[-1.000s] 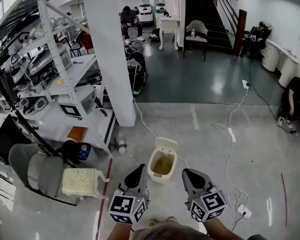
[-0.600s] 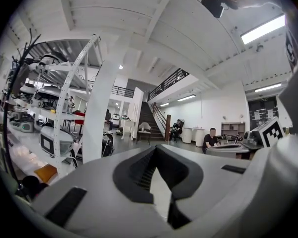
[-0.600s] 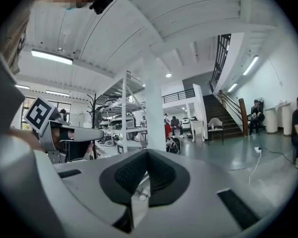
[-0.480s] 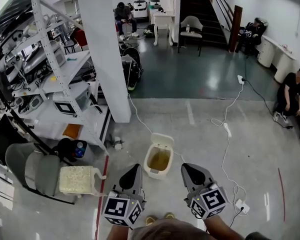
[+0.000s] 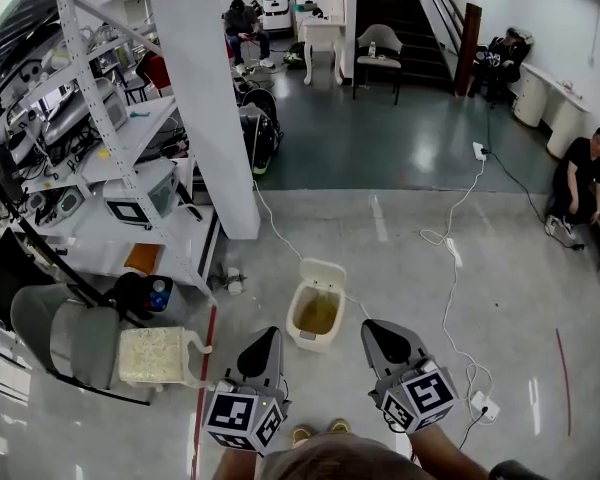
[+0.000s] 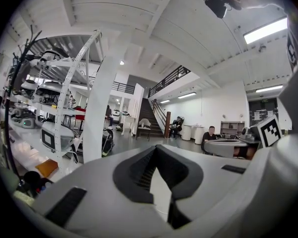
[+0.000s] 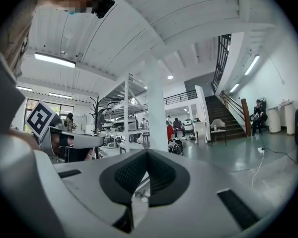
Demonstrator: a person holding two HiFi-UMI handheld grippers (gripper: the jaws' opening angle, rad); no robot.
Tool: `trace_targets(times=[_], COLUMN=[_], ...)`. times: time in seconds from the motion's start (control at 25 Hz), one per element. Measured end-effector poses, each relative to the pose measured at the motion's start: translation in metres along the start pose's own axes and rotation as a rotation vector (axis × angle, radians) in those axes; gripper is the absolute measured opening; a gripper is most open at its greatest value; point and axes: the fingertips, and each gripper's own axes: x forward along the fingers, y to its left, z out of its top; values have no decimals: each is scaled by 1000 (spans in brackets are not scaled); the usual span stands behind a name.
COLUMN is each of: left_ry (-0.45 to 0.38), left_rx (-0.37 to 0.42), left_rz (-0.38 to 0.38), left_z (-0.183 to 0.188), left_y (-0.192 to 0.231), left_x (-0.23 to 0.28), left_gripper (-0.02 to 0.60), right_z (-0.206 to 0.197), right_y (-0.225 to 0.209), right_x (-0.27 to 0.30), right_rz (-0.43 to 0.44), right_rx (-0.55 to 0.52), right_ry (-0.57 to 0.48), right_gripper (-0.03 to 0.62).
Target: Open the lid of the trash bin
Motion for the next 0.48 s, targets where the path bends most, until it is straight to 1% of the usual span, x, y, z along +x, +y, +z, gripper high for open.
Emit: trace_targets(times=[0.28,0.48], left_ry=[18,30], left_rx=[18,5], left_rz=[-6,-11], left_z=[-3,-6], left_y=[-2,-7], left_x=[0,3], left_gripper=[-2,-2], right_z=[3,6], right_y=[-2,-6], right_x=[-2,-3], right_rz=[-9,-13], right_rx=[5,8], right_ry=[-7,-8], right_gripper=[31,31])
